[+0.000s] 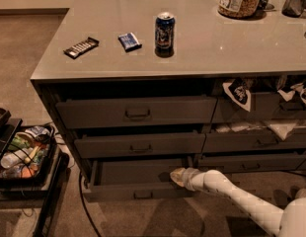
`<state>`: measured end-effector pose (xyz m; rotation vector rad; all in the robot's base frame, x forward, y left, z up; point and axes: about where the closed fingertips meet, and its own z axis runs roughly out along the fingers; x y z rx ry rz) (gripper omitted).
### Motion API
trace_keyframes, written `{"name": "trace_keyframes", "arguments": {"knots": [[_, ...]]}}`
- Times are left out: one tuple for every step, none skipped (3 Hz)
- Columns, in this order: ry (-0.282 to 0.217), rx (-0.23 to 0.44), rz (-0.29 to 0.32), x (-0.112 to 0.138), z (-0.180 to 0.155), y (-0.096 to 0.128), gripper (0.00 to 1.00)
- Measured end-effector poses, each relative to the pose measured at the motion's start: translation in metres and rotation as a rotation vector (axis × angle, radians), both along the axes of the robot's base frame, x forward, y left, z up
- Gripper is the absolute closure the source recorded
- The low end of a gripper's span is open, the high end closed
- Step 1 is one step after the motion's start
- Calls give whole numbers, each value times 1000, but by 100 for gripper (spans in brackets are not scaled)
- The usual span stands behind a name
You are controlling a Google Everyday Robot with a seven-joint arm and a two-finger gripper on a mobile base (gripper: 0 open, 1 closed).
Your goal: Open bottom drawer
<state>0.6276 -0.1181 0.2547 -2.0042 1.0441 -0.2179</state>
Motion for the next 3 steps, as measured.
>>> {"name": "trace_keyframes", "arguments": {"knots": [[-17, -31, -5, 28, -4, -6, 100], [-17, -31, -5, 28, -4, -6, 100], [-18, -12, 2, 29, -6, -8, 100]]}}
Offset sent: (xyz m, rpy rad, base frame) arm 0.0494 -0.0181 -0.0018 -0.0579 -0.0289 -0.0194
